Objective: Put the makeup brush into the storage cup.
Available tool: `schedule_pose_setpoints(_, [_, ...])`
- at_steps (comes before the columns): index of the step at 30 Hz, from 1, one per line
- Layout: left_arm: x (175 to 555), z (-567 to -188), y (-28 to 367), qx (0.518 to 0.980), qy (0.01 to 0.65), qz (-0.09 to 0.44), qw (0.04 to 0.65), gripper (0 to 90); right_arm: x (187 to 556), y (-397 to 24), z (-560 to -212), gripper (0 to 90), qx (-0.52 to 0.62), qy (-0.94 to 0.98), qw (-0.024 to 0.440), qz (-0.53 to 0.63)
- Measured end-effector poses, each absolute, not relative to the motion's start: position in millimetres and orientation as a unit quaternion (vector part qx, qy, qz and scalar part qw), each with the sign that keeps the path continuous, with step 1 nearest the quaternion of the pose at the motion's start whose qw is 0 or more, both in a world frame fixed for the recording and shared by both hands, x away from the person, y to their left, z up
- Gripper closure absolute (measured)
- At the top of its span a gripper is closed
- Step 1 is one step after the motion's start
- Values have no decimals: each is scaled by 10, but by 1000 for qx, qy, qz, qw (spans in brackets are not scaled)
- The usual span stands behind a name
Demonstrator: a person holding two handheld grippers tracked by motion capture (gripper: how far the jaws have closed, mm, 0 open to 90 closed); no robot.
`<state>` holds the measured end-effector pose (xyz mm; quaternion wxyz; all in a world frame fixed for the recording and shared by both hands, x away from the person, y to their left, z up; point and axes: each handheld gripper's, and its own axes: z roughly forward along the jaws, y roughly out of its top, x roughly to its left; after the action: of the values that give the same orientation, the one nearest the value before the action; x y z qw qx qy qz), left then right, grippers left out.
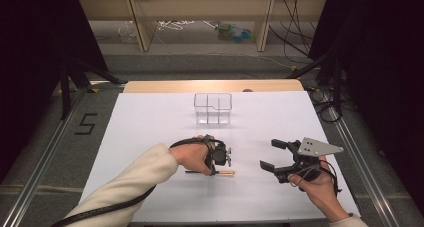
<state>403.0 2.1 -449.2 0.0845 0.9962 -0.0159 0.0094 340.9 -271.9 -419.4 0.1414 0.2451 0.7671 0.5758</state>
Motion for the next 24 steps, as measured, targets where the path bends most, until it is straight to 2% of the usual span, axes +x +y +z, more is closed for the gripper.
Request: schedule_pose_setpoints(24, [4048,-4232,258,981,26,50,183,833,3412,-2720,-4199,159,250,763,145,578])
